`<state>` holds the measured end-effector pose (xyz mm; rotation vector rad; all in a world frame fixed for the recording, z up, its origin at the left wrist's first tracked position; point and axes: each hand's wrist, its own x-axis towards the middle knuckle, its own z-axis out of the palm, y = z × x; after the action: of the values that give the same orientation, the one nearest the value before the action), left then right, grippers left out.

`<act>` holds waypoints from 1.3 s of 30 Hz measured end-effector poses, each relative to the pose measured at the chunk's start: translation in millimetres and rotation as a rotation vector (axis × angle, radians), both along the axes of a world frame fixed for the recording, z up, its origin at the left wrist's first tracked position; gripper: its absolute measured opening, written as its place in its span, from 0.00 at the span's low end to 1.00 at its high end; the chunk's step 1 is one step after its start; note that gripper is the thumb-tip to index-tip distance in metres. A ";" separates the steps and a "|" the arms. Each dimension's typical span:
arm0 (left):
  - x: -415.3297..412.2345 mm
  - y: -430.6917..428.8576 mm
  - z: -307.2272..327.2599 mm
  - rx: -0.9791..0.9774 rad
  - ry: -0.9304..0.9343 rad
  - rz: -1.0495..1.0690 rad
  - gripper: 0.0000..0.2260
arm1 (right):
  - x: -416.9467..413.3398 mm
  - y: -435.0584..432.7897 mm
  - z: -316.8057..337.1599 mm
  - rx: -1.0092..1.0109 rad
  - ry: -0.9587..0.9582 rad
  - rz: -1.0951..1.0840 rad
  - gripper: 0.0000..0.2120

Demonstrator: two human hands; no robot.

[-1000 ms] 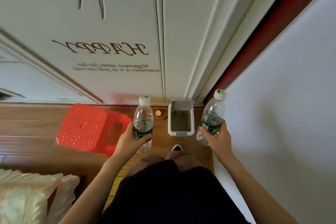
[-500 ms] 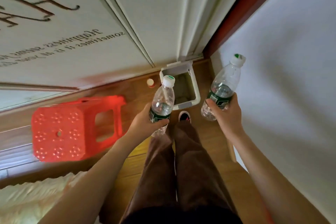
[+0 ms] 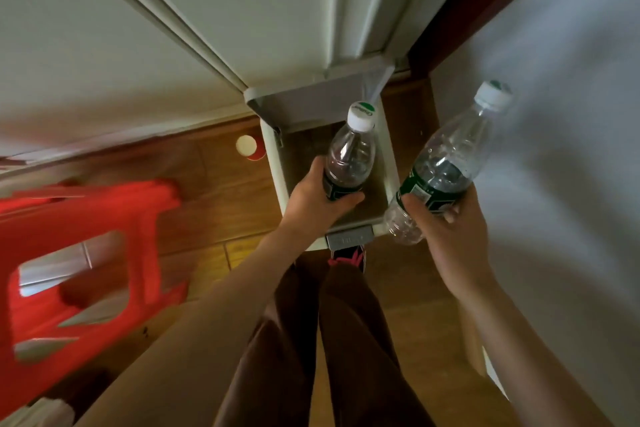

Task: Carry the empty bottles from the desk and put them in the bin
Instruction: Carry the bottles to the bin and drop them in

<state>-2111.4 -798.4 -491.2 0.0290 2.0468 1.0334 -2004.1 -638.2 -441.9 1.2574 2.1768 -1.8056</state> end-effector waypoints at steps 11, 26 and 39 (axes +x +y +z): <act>7.6 38.4 -82.6 -0.018 -0.118 0.170 0.32 | -0.9 24.1 -28.8 -0.145 0.046 0.072 0.31; 5.6 30.4 -60.4 -0.087 0.089 0.053 0.31 | -3.6 17.8 -15.0 -0.136 0.006 0.115 0.28; -7.7 -51.7 8.6 -0.184 0.488 0.227 0.18 | -27.2 -14.3 18.0 -0.161 0.062 0.121 0.24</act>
<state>-2119.1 -850.1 -482.6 -0.0532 2.6317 1.0426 -2031.4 -652.5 -423.9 1.0286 2.0402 -1.9496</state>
